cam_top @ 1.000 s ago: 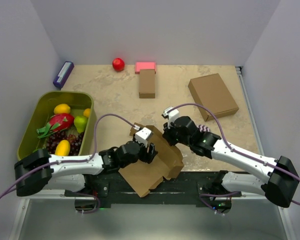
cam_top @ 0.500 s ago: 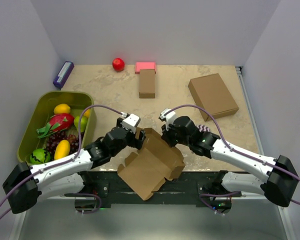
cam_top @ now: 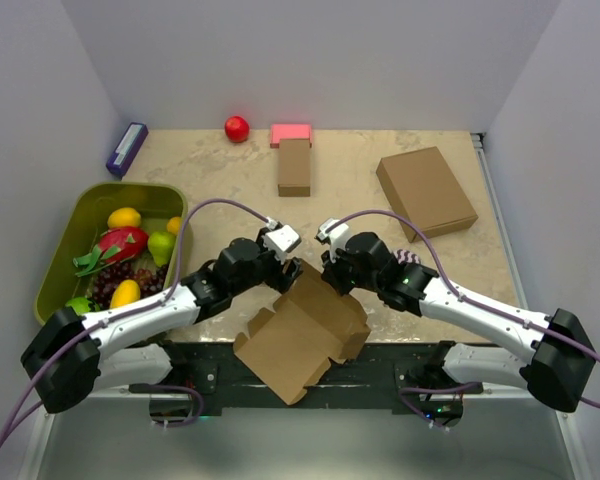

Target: Fold the paper box

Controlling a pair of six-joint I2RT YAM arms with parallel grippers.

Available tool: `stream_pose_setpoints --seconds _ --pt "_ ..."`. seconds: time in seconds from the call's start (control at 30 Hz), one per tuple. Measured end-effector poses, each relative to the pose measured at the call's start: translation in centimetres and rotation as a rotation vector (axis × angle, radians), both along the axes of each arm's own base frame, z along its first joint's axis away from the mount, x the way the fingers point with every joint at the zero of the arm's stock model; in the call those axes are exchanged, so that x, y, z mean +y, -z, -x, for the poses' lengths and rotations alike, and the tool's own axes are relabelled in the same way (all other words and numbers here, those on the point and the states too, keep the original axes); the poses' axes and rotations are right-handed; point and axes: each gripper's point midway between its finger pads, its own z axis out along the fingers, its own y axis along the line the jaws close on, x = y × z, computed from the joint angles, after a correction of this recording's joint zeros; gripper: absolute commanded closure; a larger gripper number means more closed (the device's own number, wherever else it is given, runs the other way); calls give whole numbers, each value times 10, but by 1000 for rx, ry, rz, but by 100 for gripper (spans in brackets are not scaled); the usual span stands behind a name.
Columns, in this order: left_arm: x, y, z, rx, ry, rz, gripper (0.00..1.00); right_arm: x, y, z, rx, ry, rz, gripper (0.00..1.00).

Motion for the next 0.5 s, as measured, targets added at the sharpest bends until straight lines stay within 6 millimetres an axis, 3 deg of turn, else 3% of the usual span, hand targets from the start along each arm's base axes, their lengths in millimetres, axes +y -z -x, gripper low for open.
stream_pose_setpoints --seconds 0.2,0.3,0.4,0.43,0.5 --pt "-3 14 2 22 28 -33 39 0 0 1 1 -5 0 100" --pt "-5 17 1 28 32 -39 50 0 0 1 1 -6 0 100" --pt "-7 20 0 30 39 -52 67 0 0 1 1 -6 1 100" --pt "-7 21 -1 27 42 -57 80 0 0 1 0 -6 1 100" --pt "-7 21 -1 22 46 -61 93 0 0 1 -1 -7 2 100"
